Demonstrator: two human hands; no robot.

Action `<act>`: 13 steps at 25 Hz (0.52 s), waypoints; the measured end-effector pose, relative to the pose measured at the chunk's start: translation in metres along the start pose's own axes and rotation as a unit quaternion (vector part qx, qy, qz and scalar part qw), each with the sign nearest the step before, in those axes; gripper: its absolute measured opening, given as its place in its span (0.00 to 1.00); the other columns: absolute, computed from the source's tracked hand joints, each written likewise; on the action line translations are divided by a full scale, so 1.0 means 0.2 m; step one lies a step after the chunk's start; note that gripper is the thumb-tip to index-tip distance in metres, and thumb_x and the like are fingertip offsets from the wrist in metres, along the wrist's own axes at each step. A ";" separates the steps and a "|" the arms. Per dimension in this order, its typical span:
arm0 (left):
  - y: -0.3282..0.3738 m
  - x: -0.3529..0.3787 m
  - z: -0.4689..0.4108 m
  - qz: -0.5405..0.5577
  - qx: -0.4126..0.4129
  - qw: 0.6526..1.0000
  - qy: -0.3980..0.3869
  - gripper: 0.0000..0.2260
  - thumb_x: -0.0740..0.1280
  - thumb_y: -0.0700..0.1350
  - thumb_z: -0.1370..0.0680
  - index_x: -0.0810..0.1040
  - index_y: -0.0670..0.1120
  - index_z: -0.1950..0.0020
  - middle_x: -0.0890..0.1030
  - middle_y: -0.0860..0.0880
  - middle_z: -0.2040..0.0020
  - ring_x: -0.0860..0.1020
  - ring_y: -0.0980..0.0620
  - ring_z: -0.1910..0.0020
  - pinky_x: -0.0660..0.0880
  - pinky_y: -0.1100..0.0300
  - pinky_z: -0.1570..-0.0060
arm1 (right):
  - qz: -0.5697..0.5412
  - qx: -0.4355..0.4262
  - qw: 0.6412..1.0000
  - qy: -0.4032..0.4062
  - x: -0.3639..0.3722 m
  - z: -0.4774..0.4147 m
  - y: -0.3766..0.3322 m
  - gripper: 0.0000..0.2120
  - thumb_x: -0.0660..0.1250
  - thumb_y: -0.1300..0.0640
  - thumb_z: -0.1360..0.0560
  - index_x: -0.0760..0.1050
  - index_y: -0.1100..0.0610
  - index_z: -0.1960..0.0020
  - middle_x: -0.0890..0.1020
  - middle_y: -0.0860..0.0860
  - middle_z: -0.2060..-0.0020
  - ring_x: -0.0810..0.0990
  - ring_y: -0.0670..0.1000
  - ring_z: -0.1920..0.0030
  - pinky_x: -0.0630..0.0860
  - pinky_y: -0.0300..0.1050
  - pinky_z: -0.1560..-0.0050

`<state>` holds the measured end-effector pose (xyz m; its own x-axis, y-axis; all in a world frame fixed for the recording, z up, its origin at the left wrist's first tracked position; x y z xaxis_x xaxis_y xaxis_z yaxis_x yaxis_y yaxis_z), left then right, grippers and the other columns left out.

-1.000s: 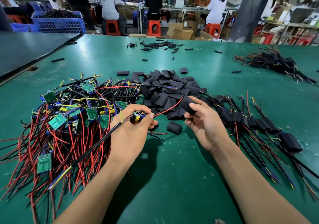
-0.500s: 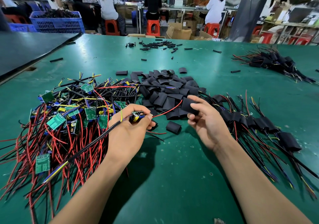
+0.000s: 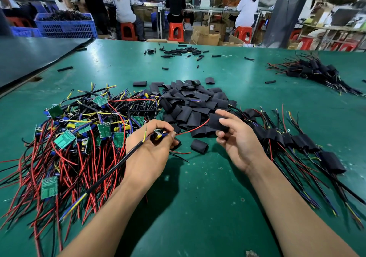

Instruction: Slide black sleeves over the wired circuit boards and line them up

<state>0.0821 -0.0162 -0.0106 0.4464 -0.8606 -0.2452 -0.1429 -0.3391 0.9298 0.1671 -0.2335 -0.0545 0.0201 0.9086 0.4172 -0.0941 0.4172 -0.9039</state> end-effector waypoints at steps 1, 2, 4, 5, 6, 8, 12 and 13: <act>0.00 0.00 0.00 0.006 0.002 1.000 -0.004 0.06 0.73 0.39 0.25 0.81 0.49 0.58 0.85 0.52 0.68 0.83 0.64 0.65 0.70 0.76 0.64 | 0.003 -0.001 1.000 -0.003 0.00 0.00 0.00 0.13 0.62 0.66 0.22 0.81 0.56 0.42 0.82 0.46 0.68 0.70 0.45 0.72 0.65 0.37 0.70; 0.00 0.00 0.00 0.012 0.006 1.000 -0.007 0.06 0.73 0.38 0.25 0.81 0.49 0.58 0.85 0.52 0.68 0.83 0.63 0.65 0.71 0.76 0.64 | 0.010 -0.001 1.000 -0.006 0.00 0.00 -0.01 0.14 0.62 0.66 0.22 0.81 0.55 0.43 0.81 0.45 0.68 0.69 0.45 0.72 0.64 0.37 0.70; -0.01 0.01 -0.01 0.023 0.006 1.000 -0.015 0.06 0.72 0.37 0.25 0.81 0.48 0.58 0.85 0.50 0.68 0.84 0.60 0.65 0.73 0.74 0.64 | 0.048 0.001 0.999 -0.013 0.00 0.01 -0.01 0.14 0.62 0.66 0.23 0.83 0.54 0.45 0.80 0.45 0.68 0.68 0.45 0.72 0.62 0.38 0.70; -0.02 0.02 -0.01 0.036 -0.004 0.999 -0.024 0.06 0.72 0.36 0.25 0.81 0.47 0.58 0.85 0.49 0.68 0.84 0.58 0.65 0.76 0.71 0.62 | 0.078 0.003 0.997 -0.019 0.01 0.02 -0.01 0.14 0.62 0.66 0.23 0.84 0.53 0.46 0.78 0.46 0.67 0.68 0.46 0.72 0.61 0.39 0.69; -0.04 0.03 -0.01 0.057 -0.023 0.997 -0.036 0.05 0.72 0.35 0.25 0.81 0.45 0.57 0.85 0.48 0.68 0.85 0.54 0.65 0.79 0.66 0.60 | 0.109 0.004 0.994 -0.026 0.02 0.03 -0.01 0.14 0.63 0.66 0.23 0.84 0.53 0.47 0.76 0.47 0.66 0.68 0.46 0.72 0.60 0.39 0.69; -0.07 0.07 0.00 0.128 -0.074 0.987 -0.060 0.04 0.71 0.33 0.25 0.80 0.41 0.56 0.84 0.45 0.67 0.85 0.47 0.65 0.82 0.56 0.57 | 0.148 0.003 0.988 -0.049 0.06 0.05 0.00 0.14 0.64 0.66 0.24 0.85 0.53 0.48 0.73 0.52 0.63 0.67 0.46 0.71 0.60 0.40 0.68; -0.11 0.15 0.05 0.228 -0.145 0.959 -0.084 0.04 0.71 0.30 0.26 0.79 0.37 0.55 0.82 0.40 0.67 0.84 0.44 0.66 0.83 0.55 0.61 | 0.148 -0.042 0.985 -0.076 0.13 0.08 -0.01 0.19 0.67 0.67 0.23 0.78 0.50 0.37 0.77 0.54 0.62 0.72 0.47 0.71 0.67 0.41 0.67; -0.11 0.15 0.05 0.239 -0.151 0.956 -0.082 0.04 0.71 0.30 0.26 0.79 0.37 0.55 0.82 0.40 0.67 0.84 0.44 0.66 0.82 0.56 0.62 | 0.143 -0.055 0.986 -0.058 0.12 0.07 -0.02 0.24 0.69 0.67 0.24 0.74 0.50 0.32 0.78 0.52 0.62 0.74 0.48 0.72 0.70 0.41 0.67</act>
<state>0.0902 -0.0388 -0.0409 0.2463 -0.9458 0.2116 -0.0239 0.2124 0.9769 0.1531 -0.2137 -0.0390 -0.1069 0.9836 0.1456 0.0285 0.1494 -0.9884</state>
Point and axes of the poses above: each hand's wrist, its own z-axis away from the middle knuckle, its own x-axis out of the palm, y = z × x, the point moved 8 cm from there along -z, towards the middle knuckle
